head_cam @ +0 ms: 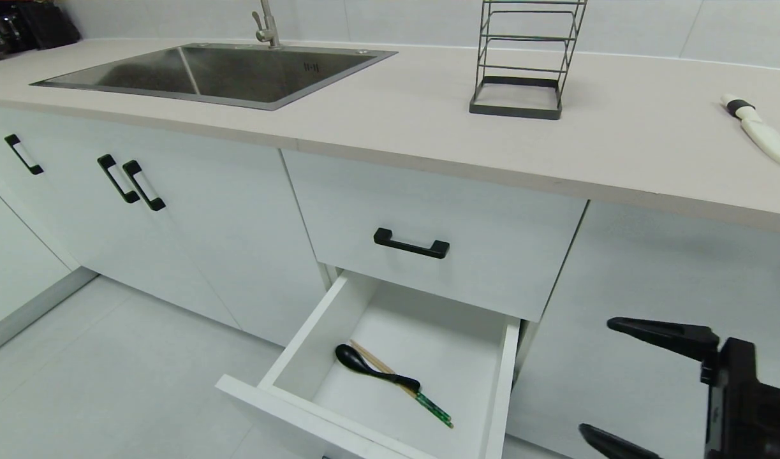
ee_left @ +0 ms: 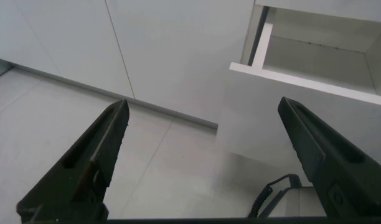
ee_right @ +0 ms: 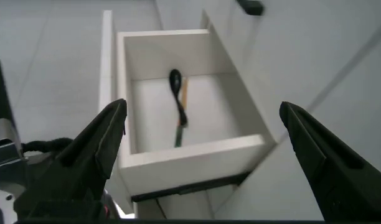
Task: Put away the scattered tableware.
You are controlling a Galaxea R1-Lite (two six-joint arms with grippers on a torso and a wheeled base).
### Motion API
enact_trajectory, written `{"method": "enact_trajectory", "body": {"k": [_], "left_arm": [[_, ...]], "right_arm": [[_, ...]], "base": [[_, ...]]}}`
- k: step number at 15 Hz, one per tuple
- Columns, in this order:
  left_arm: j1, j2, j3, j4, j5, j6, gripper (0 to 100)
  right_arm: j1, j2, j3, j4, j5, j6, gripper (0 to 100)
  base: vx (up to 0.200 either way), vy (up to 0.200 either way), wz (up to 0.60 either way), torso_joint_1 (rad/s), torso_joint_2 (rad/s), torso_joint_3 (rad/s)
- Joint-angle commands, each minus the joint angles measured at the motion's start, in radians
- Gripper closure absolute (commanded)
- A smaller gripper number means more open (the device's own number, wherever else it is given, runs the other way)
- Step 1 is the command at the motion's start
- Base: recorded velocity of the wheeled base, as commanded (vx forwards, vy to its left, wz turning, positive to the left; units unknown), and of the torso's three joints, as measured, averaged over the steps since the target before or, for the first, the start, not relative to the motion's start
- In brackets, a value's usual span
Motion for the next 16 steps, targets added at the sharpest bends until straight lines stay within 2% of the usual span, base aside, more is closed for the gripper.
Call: {"method": "enact_trajectory", "body": {"k": [1, 2, 3, 4, 5, 6, 8, 9, 11, 13, 14, 16], "left_arm": [[0.0, 0.0, 0.0, 0.0, 0.0, -0.001, 0], [0.0, 0.0, 0.0, 0.0, 0.0, -0.001, 0], [0.0, 0.0, 0.0, -0.002, 0.0, -0.001, 0], [0.0, 0.0, 0.0, 0.0, 0.0, 0.002, 0], [-0.002, 0.0, 0.002, -0.002, 0.0, 0.01, 0], [-0.002, 0.0, 0.0, -0.002, 0.0, 0.019, 0], [0.0, 0.0, 0.0, 0.0, 0.0, 0.005, 0], [0.0, 0.0, 0.0, 0.0, 0.0, 0.007, 0], [0.0, 0.0, 0.0, -0.005, -0.012, 0.01, 0], [-0.002, 0.003, -0.04, -0.114, -0.078, 0.005, 0], [-0.002, 0.066, -0.129, -0.12, -0.145, -0.001, 0], [-0.021, 0.206, -0.242, -0.043, -0.199, -0.004, 0]], "right_arm": [[-0.117, -0.198, 0.081, 0.02, 0.001, 0.002, 0], [-0.243, -0.368, 0.133, 0.07, 0.004, 0.009, 0], [-0.328, -0.497, 0.153, 0.171, 0.01, 0.008, 0], [-0.387, -0.638, 0.154, 0.323, 0.012, 0.002, 0], [-0.406, -0.744, 0.153, 0.448, 0.01, -0.021, 0], [-0.447, -0.862, 0.154, 0.532, 0.007, -0.052, 0], [-0.562, -1.082, 0.147, 0.635, -0.002, -0.044, 0], [-0.613, -1.105, 0.142, 0.635, -0.001, -0.024, 0], [-0.651, -1.175, 0.136, 0.678, 0.001, 0.065, 0], [-0.651, -1.175, 0.185, 0.701, -0.002, 0.121, 0], [-0.651, -1.175, 0.196, 0.727, -0.007, 0.221, 0], [-0.651, -1.175, 0.196, 0.759, -0.097, 0.354, 0]], "base": [[0.0, 0.0, 0.0, 0.0, 0.0, 0.0], [0.0, 0.0, 0.0, 0.0, 0.0, 0.0], [0.0, 0.0, 0.0, 0.0, 0.0, 0.0], [0.0, 0.0, 0.0, 0.0, 0.0, 0.0], [0.0, 0.0, 0.0, 0.0, 0.0, 0.0], [0.0, 0.0, 0.0, 0.0, 0.0, 0.0], [0.0, 0.0, 0.0, 0.0, 0.0, 0.0], [0.0, 0.0, 0.0, 0.0, 0.0, 0.0], [0.0, 0.0, 0.0, 0.0, 0.0, 0.0], [0.0, 0.0, 0.0, 0.0, 0.0, 0.0], [0.0, 0.0, 0.0, 0.0, 0.0, 0.0], [0.0, 0.0, 0.0, 0.0, 0.0, 0.0]]}}
